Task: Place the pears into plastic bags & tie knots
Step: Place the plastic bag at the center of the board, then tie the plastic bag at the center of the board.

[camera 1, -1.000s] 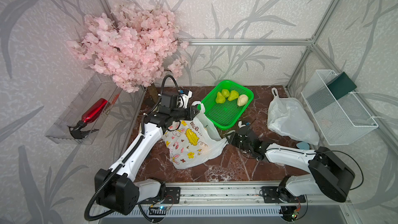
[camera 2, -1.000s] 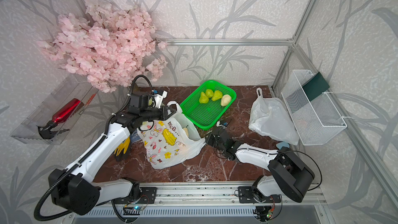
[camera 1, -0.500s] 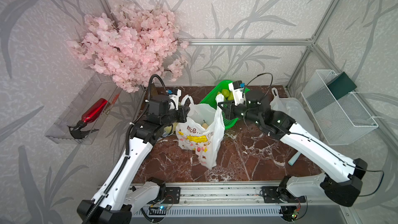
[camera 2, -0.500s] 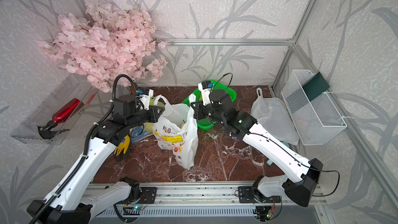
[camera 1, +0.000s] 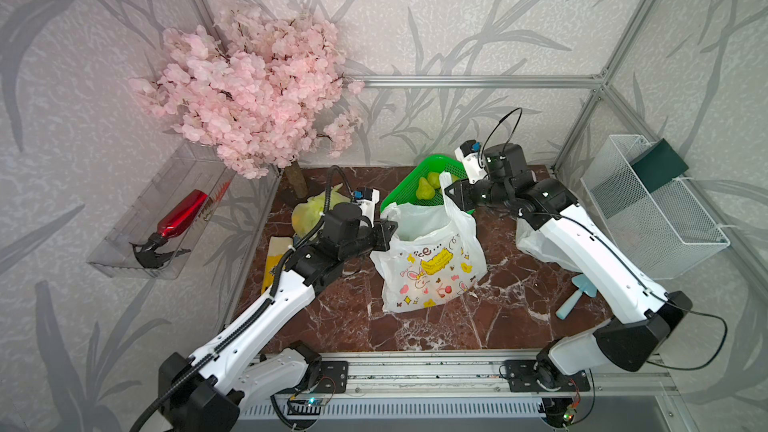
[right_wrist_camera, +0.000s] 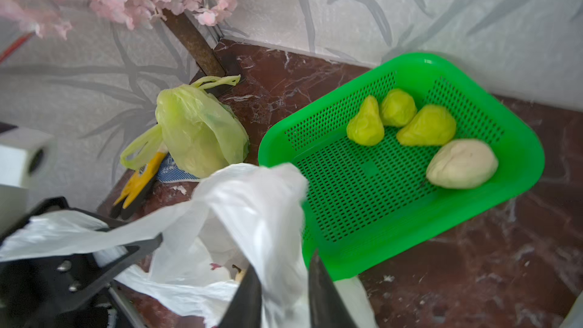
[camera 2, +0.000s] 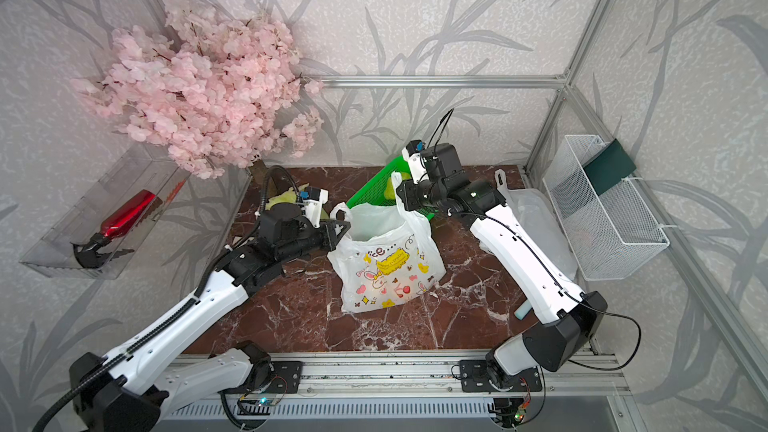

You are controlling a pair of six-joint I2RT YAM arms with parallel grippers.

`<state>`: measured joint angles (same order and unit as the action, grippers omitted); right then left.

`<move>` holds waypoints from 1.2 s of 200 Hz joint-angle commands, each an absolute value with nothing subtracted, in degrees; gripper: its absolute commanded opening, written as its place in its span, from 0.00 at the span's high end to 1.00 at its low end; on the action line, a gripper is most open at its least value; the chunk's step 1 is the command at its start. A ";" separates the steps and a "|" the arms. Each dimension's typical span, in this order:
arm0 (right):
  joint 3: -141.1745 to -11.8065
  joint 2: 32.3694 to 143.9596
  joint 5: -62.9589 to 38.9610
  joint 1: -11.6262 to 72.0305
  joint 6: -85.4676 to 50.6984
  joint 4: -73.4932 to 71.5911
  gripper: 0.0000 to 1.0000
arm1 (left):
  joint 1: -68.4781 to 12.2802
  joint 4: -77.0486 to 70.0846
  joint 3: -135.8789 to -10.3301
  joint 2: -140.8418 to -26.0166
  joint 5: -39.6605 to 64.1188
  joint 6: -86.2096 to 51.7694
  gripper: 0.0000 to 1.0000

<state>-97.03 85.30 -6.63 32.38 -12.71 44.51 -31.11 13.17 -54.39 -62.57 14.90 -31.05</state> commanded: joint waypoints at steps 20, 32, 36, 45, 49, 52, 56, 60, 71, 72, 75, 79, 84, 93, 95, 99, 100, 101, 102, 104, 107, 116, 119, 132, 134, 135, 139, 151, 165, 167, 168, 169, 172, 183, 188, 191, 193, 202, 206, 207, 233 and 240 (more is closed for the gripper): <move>-106.66 83.20 15.34 39.15 -1.36 55.51 0.38 | -31.16 9.55 -56.61 -60.53 17.53 -23.90 1.00; -107.94 83.80 17.86 43.48 2.26 55.56 0.37 | -30.72 9.33 -56.28 -60.38 19.09 -23.00 1.00; -107.85 83.99 17.89 45.06 3.48 55.01 0.37 | -30.62 9.22 -56.17 -60.42 19.73 -22.79 1.00; -106.77 84.35 16.13 48.50 6.54 53.12 0.38 | -30.45 9.10 -56.15 -60.39 20.93 -22.41 1.00; -105.99 84.50 14.66 49.68 7.74 52.06 0.39 | -30.37 9.23 -56.26 -60.41 21.23 -22.26 1.00; -105.25 84.61 13.19 50.43 8.49 51.17 0.40 | -30.26 9.39 -56.30 -60.34 21.44 -22.10 1.00; -104.27 84.71 11.11 50.98 9.47 49.91 0.41 | -30.18 9.61 -56.38 -60.34 21.73 -21.79 1.00; -103.02 84.58 8.92 51.30 10.25 48.37 0.43 | -30.02 9.92 -56.58 -60.22 21.94 -21.42 1.00; -98.89 83.97 4.78 51.19 10.59 42.74 0.47 | -29.80 11.34 -57.20 -59.95 22.30 -20.50 1.00; -98.44 83.91 4.59 51.17 10.61 42.20 0.48 | -29.80 11.47 -57.25 -59.86 22.31 -20.40 1.00; -97.31 83.75 3.79 51.15 10.81 40.32 0.49 | -29.65 11.98 -57.46 -59.82 22.47 -20.13 1.00; -95.66 83.40 2.41 51.09 11.17 37.94 0.51 | -29.52 12.53 -57.64 -59.63 22.69 -19.69 1.00; -93.89 83.09 0.55 51.07 11.68 35.25 0.52 | -29.45 13.28 -57.80 -59.38 22.95 -19.21 1.00; -91.52 82.88 -2.43 51.07 12.15 31.21 0.52 | -29.33 14.81 -58.19 -59.01 22.87 -18.52 1.00; -91.15 82.88 -2.91 51.07 12.09 30.30 0.52 | -29.24 15.15 -58.32 -58.92 22.86 -18.36 1.00; -90.36 82.81 -3.84 51.06 11.83 28.61 0.52 | -29.19 15.77 -58.40 -58.71 22.90 -18.09 1.00; -90.13 82.76 -4.07 51.06 11.76 28.19 0.52 | -29.19 15.88 -58.42 -58.71 22.92 -18.06 1.00; -89.94 82.78 -4.28 51.06 11.68 27.85 0.52 | -29.14 16.07 -58.44 -58.67 22.93 -17.99 1.00; -89.70 82.83 -4.42 51.06 11.64 27.46 0.52 | -29.12 16.21 -58.44 -58.64 22.93 -17.92 1.00; -89.29 82.87 -4.78 51.06 11.44 26.53 0.52 | -29.05 16.47 -58.51 -58.54 23.00 -17.79 1.00; -88.78 82.88 -5.20 51.06 11.10 25.31 0.52 | -29.07 16.86 -58.53 -58.40 23.04 -17.64 1.00; -87.68 83.42 -5.91 50.96 9.98 22.54 0.52 | -29.01 17.60 -58.65 -58.06 23.15 -17.49 1.00; -87.45 83.65 -6.17 50.97 9.63 21.59 0.53 | -28.97 17.81 -58.65 -57.95 23.33 -17.49 1.00; -86.10 84.41 -7.09 50.98 7.50 17.44 0.51 | -28.84 18.60 -58.69 -57.54 23.55 -17.25 1.00; -85.88 84.52 -7.20 50.93 7.10 16.80 0.51 | -28.85 18.73 -58.71 -57.52 23.55 -17.28 1.00; -85.79 84.62 -7.29 50.91 6.94 16.48 0.51 | -28.84 18.77 -58.71 -57.50 23.55 -17.25 1.00; -85.55 84.91 -7.46 50.89 6.29 15.39 0.50 | -28.83 18.95 -58.72 -57.53 23.56 -17.15 1.00; -85.15 85.95 -7.08 50.82 4.92 12.85 0.50 | -28.85 19.53 -58.86 -57.31 23.70 -16.89 1.00; -85.00 87.17 -6.77 50.55 3.62 10.93 0.51 | -28.84 20.22 -58.98 -57.27 23.78 -16.53 1.00; -84.99 87.34 -6.77 50.47 3.50 10.66 0.50 | -28.83 20.28 -59.00 -57.19 23.85 -16.46 1.00; -84.99 87.39 -6.77 50.42 3.37 10.52 0.51 | -28.83 20.34 -58.99 -57.16 23.84 -16.45 1.00; -84.99 87.47 -6.72 50.39 3.31 10.40 0.51 | -28.83 20.36 -58.98 -57.14 23.87 -16.44 1.00; -84.99 87.66 -6.64 50.30 3.06 10.10 0.51 | -28.83 20.41 -58.98 -57.17 23.90 -16.37 1.00; -85.11 88.47 -6.67 50.06 2.67 9.26 0.51 | -28.83 20.90 -59.13 -57.05 23.99 -15.99 1.00; -85.31 88.88 -6.61 50.01 2.50 9.15 0.51 | -28.85 20.99 -59.07 -56.97 24.02 -15.83 1.00; -85.46 89.17 -6.47 49.93 2.47 9.10 0.51 | -28.81 21.04 -59.06 -56.98 24.01 -15.84 1.00; -85.63 89.37 -6.39 49.92 2.46 9.13 0.51 | -28.76 21.08 -59.06 -56.89 24.00 -15.78 1.00; -86.25 90.18 -5.41 49.92 2.72 9.31 0.52 | -28.74 21.10 -59.06 -56.81 24.08 -15.61 1.00; -86.43 90.46 -4.95 49.81 2.85 9.43 0.53 | -28.80 21.25 -59.06 -56.80 24.00 -15.57 1.00; -86.50 90.49 -4.85 49.82 2.83 9.42 0.53 | -28.81 21.26 -59.06 -56.83 24.04 -15.61 1.00; -86.50 91.34 -4.15 48.96 3.24 7.88 0.69 | -28.34 21.47 -59.06 -56.56 23.73 -15.34 1.00; -86.94 91.58 -4.46 48.78 3.87 7.73 0.77 | -28.22 21.45 -59.00 -56.56 23.72 -15.21 1.00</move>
